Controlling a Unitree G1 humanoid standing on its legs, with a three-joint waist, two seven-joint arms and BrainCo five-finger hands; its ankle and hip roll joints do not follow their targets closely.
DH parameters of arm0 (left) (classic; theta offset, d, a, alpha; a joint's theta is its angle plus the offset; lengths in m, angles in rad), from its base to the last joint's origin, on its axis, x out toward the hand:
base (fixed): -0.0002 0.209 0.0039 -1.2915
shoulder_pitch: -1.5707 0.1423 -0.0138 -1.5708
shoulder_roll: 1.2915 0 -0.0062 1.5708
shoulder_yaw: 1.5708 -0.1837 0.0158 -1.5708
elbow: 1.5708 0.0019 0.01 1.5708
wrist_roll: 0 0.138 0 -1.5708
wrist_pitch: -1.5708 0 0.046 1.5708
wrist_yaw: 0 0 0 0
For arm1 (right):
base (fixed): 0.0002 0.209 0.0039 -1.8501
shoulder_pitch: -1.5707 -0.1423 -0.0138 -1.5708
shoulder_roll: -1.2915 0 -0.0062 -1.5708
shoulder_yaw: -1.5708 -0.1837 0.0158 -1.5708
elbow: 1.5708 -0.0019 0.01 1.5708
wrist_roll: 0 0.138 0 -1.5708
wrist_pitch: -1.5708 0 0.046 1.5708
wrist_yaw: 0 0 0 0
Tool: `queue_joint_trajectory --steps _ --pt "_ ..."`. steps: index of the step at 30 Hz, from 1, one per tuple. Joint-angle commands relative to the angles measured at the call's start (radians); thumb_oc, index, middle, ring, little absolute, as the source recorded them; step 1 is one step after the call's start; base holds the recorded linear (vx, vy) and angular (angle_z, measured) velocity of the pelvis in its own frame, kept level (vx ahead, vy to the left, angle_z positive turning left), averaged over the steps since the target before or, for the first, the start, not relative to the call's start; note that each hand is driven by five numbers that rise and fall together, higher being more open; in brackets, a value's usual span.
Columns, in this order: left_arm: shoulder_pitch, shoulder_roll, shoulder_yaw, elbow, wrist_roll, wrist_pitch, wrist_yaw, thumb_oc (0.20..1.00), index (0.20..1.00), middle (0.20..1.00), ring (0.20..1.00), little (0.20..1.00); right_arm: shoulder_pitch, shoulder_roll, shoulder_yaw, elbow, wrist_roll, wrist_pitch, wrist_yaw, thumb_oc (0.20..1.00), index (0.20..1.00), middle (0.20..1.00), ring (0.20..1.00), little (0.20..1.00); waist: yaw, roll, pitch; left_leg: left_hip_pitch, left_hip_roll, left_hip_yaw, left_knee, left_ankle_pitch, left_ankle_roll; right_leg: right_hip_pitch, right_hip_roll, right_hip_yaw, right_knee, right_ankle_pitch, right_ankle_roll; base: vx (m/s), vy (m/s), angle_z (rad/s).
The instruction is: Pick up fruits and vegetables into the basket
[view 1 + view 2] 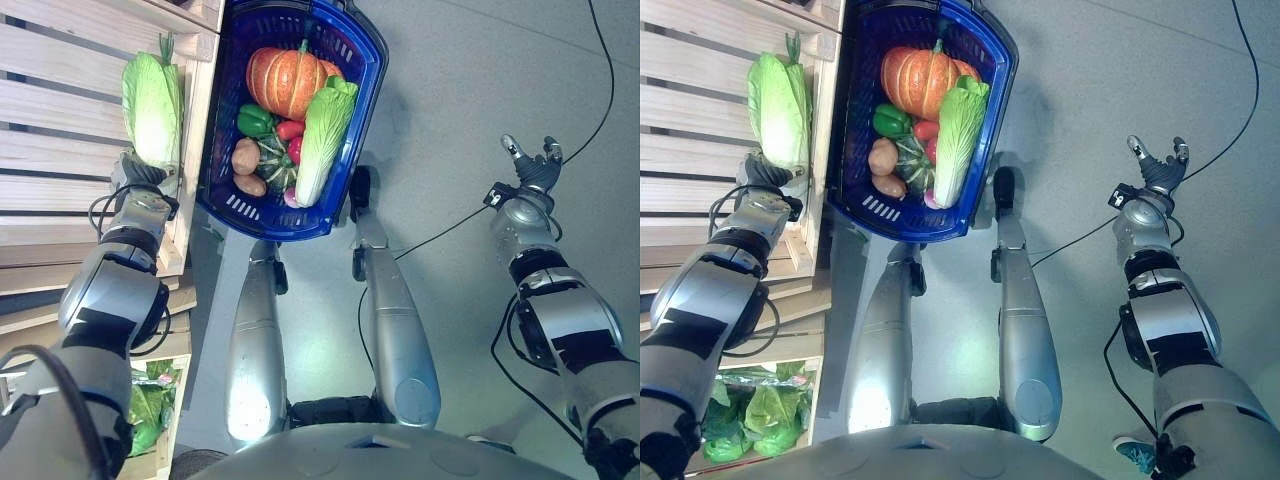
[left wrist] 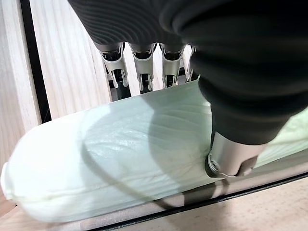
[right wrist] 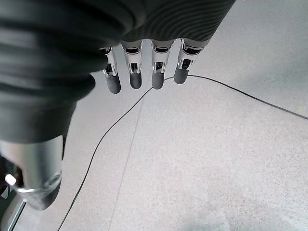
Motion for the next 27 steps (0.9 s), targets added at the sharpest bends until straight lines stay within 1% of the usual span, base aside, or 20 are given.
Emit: queue_joint_trajectory --steps 1,4,5,7,8,9,10,12,13,15,16,19,21,23,24,27 --pt "0.031 -0.027 0.012 0.067 -0.012 0.005 -0.056 0.200 0.200 0.200 0.200 0.200 0.041 -0.012 0.022 -0.024 0.015 -0.022 -0.017 1.000 1.000 1.000 1.000 1.000 0.004 -0.008 -0.026 -0.011 -0.047 0.034 -0.103 0.051 0.021 0.026 0.068 -0.037 0.078 -0.145 0.032 0.00 0.000 0.00" --pt "0.032 -0.030 0.013 0.065 -0.043 -0.011 -0.066 0.200 0.200 0.200 0.200 0.200 0.042 -0.009 0.026 -0.029 0.017 -0.021 -0.012 1.000 1.000 1.000 1.000 1.000 0.005 -0.010 -0.026 -0.012 -0.046 0.034 -0.104 0.053 0.021 0.026 0.069 -0.037 0.076 -0.144 0.031 0.00 0.000 0.00" --pt "0.034 -0.033 0.017 0.063 -0.072 -0.025 -0.064 0.200 0.200 0.200 0.200 0.200 0.044 -0.007 0.027 -0.036 0.020 -0.021 -0.010 1.000 1.000 1.000 1.000 1.000 0.005 -0.011 -0.026 -0.011 -0.047 0.033 -0.106 0.054 0.021 0.027 0.070 -0.037 0.075 -0.143 0.031 0.00 -0.033 0.01" --pt "0.046 -0.038 0.040 0.054 -0.165 -0.078 -0.031 0.200 0.200 0.200 0.200 0.200 0.050 -0.002 0.030 -0.047 0.029 -0.034 0.013 1.000 1.000 1.000 1.000 1.000 0.007 -0.009 -0.026 -0.007 -0.048 0.030 -0.108 0.054 0.021 0.029 0.070 -0.037 0.078 -0.146 0.030 0.00 -0.040 0.01" --pt "0.048 -0.037 0.044 0.052 -0.174 -0.087 -0.027 0.200 0.200 0.200 0.200 0.200 0.051 -0.001 0.030 -0.051 0.030 -0.035 0.015 1.000 1.000 1.000 1.000 1.000 0.007 -0.009 -0.026 -0.005 -0.048 0.029 -0.108 0.054 0.021 0.031 0.070 -0.036 0.078 -0.147 0.030 0.00 -0.034 0.00" --pt "0.053 -0.035 0.059 0.044 -0.209 -0.135 -0.005 0.200 0.200 0.200 0.200 0.200 0.053 0.002 0.031 -0.060 0.034 -0.043 0.026 1.000 1.000 1.000 1.000 1.000 0.009 -0.007 -0.026 -0.002 -0.049 0.027 -0.109 0.054 0.021 0.034 0.071 -0.036 0.080 -0.149 0.030 0.00 0.000 0.00" --pt "0.057 -0.034 0.070 0.035 -0.220 -0.156 0.006 0.200 0.200 0.200 0.200 0.200 0.056 0.004 0.034 -0.066 0.037 -0.048 0.031 1.000 1.000 1.000 1.000 1.000 0.009 -0.006 -0.026 0.001 -0.050 0.026 -0.109 0.054 0.021 0.036 0.071 -0.035 0.080 -0.150 0.030 0.00 0.000 0.00" --pt "0.074 -0.023 0.108 -0.010 -0.257 -0.246 0.061 0.200 0.200 0.200 0.200 0.200 0.071 0.014 0.040 -0.097 0.051 -0.078 0.058 1.000 1.000 1.000 1.000 1.000 0.012 0.000 -0.026 0.005 -0.053 0.022 -0.107 0.052 0.019 0.040 0.069 -0.035 0.078 -0.152 0.031 0.00 0.000 0.00" --pt "0.076 -0.020 0.119 -0.027 -0.260 -0.252 0.070 0.200 0.200 0.200 0.200 0.200 0.074 0.016 0.040 -0.108 0.052 -0.083 0.061 1.000 1.000 1.000 1.000 1.000 0.013 0.002 -0.026 0.001 -0.055 0.020 -0.110 0.059 0.019 0.037 0.069 -0.036 0.075 -0.145 0.031 -0.01 -0.033 0.00" --pt "0.107 -0.015 0.150 -0.095 -0.247 -0.312 0.141 0.200 0.200 0.200 0.200 0.200 0.094 0.023 0.043 -0.153 0.059 -0.102 0.088 1.000 1.000 1.000 1.000 1.000 0.019 0.009 -0.026 0.013 -0.059 0.013 -0.112 0.054 0.018 0.048 0.068 -0.036 0.079 -0.154 0.031 -0.01 -0.036 0.00" --pt "0.114 -0.014 0.158 -0.120 -0.242 -0.318 0.159 0.200 0.200 0.200 0.200 0.200 0.096 0.025 0.046 -0.170 0.059 -0.104 0.087 1.000 1.000 1.000 1.000 1.000 0.021 0.012 -0.026 0.010 -0.059 0.011 -0.116 0.062 0.018 0.046 0.068 -0.037 0.075 -0.148 0.031 -0.02 -0.033 0.02" --pt "0.168 -0.016 0.196 -0.243 -0.187 -0.378 0.256 0.200 0.200 0.200 0.200 0.200 0.130 0.033 0.056 -0.248 0.067 -0.128 0.104 1.000 1.000 1.000 1.000 1.000 0.031 0.022 -0.026 0.025 -0.063 0.005 -0.121 0.059 0.017 0.063 0.067 -0.040 0.074 -0.159 0.028 -0.02 -0.028 0.04" --pt "0.189 -0.023 0.203 -0.319 -0.125 -0.390 0.313 0.200 0.200 0.200 0.200 0.200 0.147 0.043 0.057 -0.300 0.057 -0.134 0.103 1.000 1.000 1.000 1.000 1.000 0.036 0.025 -0.026 0.029 -0.065 0.001 -0.123 0.060 0.016 0.069 0.065 -0.044 0.074 -0.161 0.027 -0.03 -0.023 0.03" --pt "0.202 -0.026 0.202 -0.386 -0.072 -0.390 0.355 0.200 0.200 0.200 0.200 0.200 0.157 0.044 0.057 -0.351 0.054 -0.130 0.103 1.000 1.000 1.000 1.000 1.000 0.040 0.028 -0.026 0.027 -0.066 0.000 -0.130 0.070 0.016 0.069 0.063 -0.049 0.069 -0.155 0.027 -0.02 -0.011 0.01" --pt "0.215 -0.030 0.196 -0.431 -0.041 -0.396 0.375 0.200 0.200 0.200 0.200 0.200 0.169 0.047 0.060 -0.387 0.052 -0.126 0.106 1.000 1.000 1.000 1.000 1.000 0.043 0.029 -0.026 0.035 -0.066 -0.001 -0.133 0.065 0.016 0.078 0.062 -0.052 0.072 -0.162 0.026 0.00 0.000 0.00" --pt "0.228 -0.032 0.173 -0.524 0.034 -0.416 0.398 0.200 0.200 0.200 0.200 0.200 0.191 0.047 0.066 -0.474 0.049 -0.124 0.116 1.000 1.000 1.000 1.000 1.000 0.048 0.031 -0.026 0.037 -0.067 -0.001 -0.137 0.069 0.016 0.082 0.059 -0.059 0.074 -0.163 0.026 -0.01 -0.005 0.01"
